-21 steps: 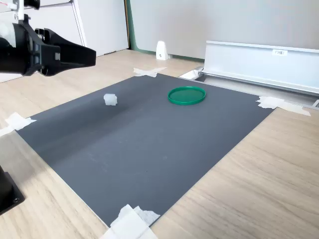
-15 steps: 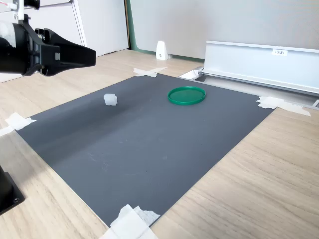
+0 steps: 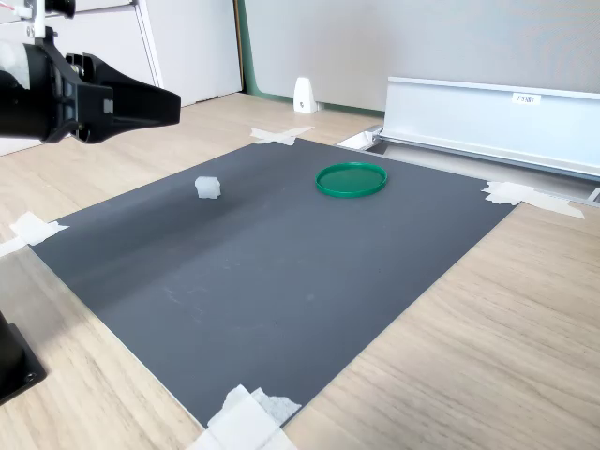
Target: Grasp a white terminal and put it on the green lid.
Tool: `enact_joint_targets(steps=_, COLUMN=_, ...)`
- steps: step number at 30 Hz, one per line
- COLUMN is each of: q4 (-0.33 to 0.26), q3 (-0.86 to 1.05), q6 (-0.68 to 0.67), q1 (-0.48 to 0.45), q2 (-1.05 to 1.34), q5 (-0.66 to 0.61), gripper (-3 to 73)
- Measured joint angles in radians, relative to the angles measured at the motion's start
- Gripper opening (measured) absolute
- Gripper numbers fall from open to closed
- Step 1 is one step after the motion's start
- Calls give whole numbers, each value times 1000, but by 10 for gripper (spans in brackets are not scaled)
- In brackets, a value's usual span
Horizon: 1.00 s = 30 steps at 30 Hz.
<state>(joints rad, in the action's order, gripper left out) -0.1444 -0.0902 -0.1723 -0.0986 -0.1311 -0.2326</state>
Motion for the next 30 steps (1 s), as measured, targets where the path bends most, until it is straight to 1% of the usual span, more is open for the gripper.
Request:
enact_joint_targets(steps=18, q4=0, q3=0, q6=0, q1=0, q2=0, q5=0, gripper=-9)
enact_joint_targets(steps=27, q4=-12, q3=-2, q6=-7, q1=0, q2=0, q5=0, gripper=-9)
enact_joint_targets(steps=30, q4=-17, q3=-37, q6=-41, q1=0, q2=-24, q5=-38, gripper=-9)
